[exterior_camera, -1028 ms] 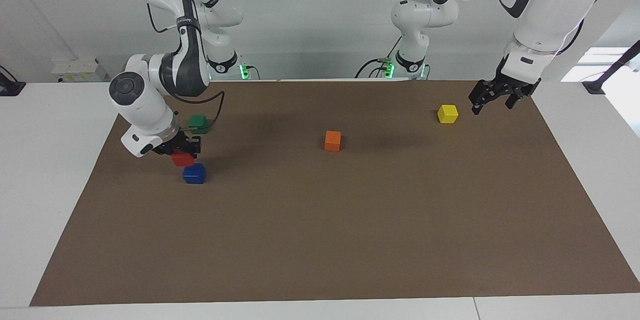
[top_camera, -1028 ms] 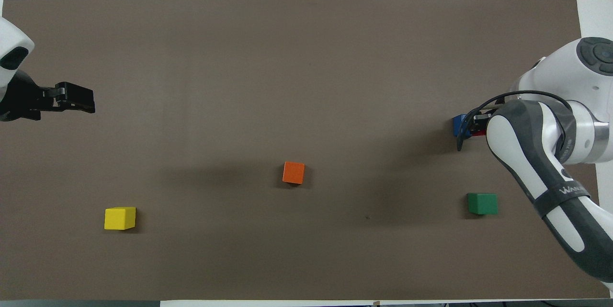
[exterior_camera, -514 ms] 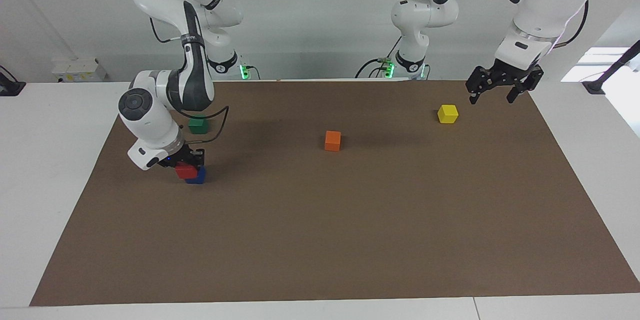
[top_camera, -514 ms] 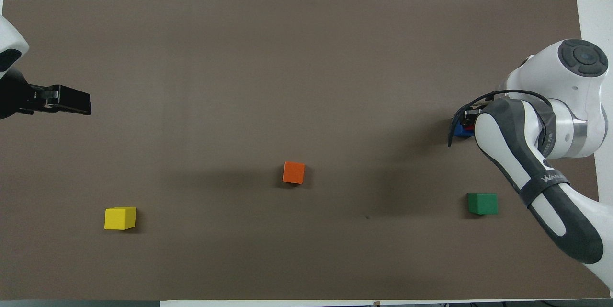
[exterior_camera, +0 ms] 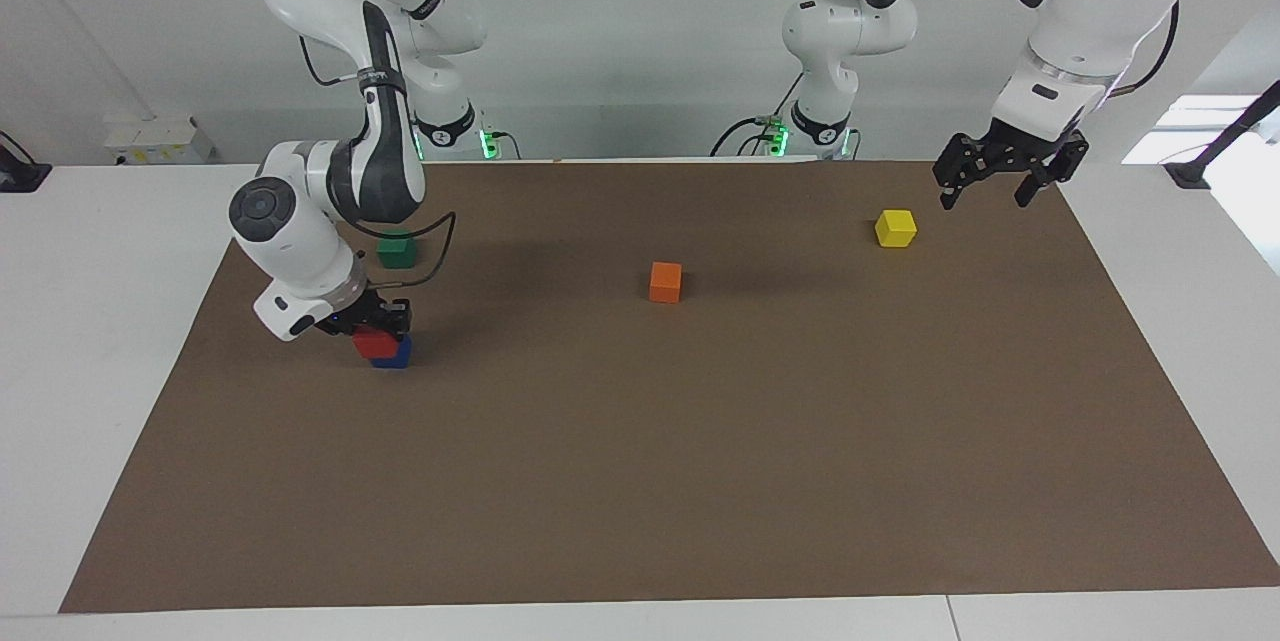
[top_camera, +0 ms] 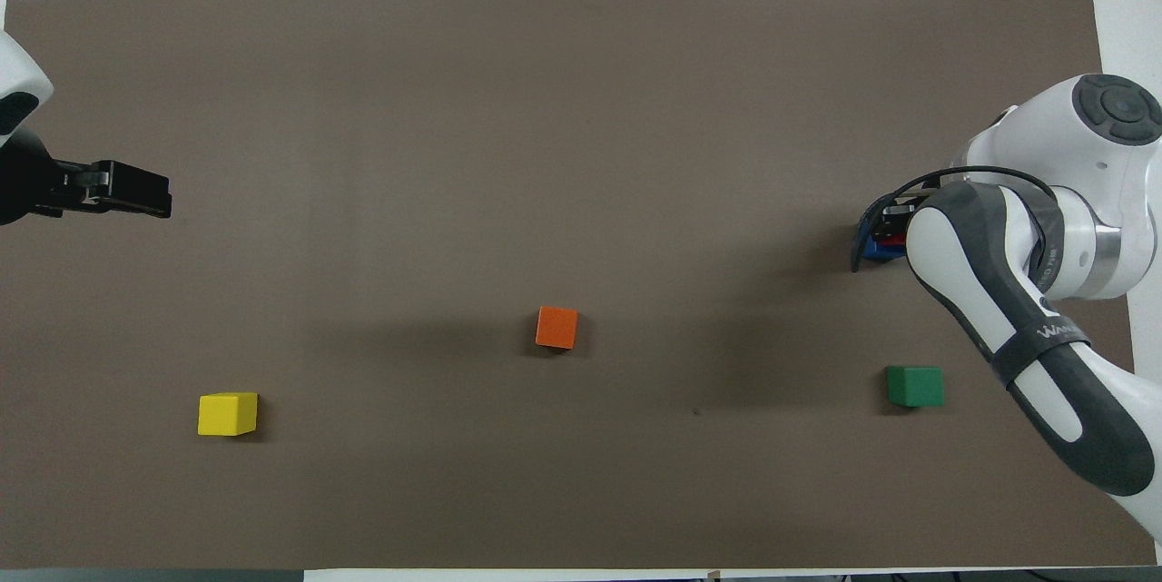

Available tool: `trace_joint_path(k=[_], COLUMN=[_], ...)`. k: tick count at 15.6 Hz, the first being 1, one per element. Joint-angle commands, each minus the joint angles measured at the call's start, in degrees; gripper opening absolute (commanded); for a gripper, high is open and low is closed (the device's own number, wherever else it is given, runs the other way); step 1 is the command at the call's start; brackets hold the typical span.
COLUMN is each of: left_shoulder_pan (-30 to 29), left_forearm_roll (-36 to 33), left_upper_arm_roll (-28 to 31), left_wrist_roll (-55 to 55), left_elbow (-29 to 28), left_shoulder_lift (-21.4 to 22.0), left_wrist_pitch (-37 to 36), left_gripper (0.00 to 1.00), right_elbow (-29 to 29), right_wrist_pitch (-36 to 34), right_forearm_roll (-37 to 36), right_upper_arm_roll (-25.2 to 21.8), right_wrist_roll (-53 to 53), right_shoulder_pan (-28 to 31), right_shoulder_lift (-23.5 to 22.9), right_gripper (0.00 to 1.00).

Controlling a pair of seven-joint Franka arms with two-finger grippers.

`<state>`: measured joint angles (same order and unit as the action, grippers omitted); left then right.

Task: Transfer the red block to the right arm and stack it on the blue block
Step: 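Lower the red block onto the blue block with the right gripper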

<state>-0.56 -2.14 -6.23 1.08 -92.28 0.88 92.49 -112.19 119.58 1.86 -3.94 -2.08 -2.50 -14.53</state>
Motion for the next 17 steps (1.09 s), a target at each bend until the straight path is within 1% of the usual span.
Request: trace_joint_path(k=[1,4,7,9,11,14,16,17], left_shoulder_pan=[-0.67,-0.67,-0.67,-0.76,-0.76,-0.58,-0.76,-0.84], left_forearm_roll=[0.64,3.09,2.67,2.23,2.23,2.23,2.23,2.23], left_upper_arm_roll=[-0.62,-0.45,-0.53,-0.36,-0.36,-0.01,0.08,0.08], left_wrist_roll=[-0.73,0.06,0.15,-0.20,-0.03,-0.11,-0.20,-0.20], left_elbow=[0.87,1.31,0.96,0.87,1.05,0.79,0.43,0.08], left_shoulder_lift=[-0.35,-0.44,-0.35,-0.35,-0.35,0.00,0.26,0.44], left_wrist_pitch=[-1.60,-2.22,-1.44,-1.17,-1.08,-1.17,-1.34,-1.43], left_gripper=[1.00,1.00,1.00,1.00,1.00,1.00,1.00,1.00], right_elbow=[0.48,0.48,2.06,4.60,8.02,13.38,15.68,15.86], right_wrist_pitch=[1.09,1.09,-0.75,-3.99,-8.73,-15.94,-18.24,-18.33], right_forearm_roll=[1.39,1.39,1.39,1.39,1.39,0.16,-0.97,-2.46], right_upper_arm_roll=[0.60,0.60,0.60,0.51,0.51,0.42,0.42,0.51], right_wrist_roll=[-1.26,-1.26,-0.99,-0.82,-0.90,-1.69,-5.45,-7.74], right_shoulder_pan=[1.00,1.00,0.91,0.65,0.74,0.04,-0.05,-0.05], right_shoulder_lift=[-1.02,-1.02,-0.24,0.47,1.43,4.68,6.79,8.19], right_gripper=[1.00,1.00,1.00,1.00,1.00,1.00,1.00,1.00])
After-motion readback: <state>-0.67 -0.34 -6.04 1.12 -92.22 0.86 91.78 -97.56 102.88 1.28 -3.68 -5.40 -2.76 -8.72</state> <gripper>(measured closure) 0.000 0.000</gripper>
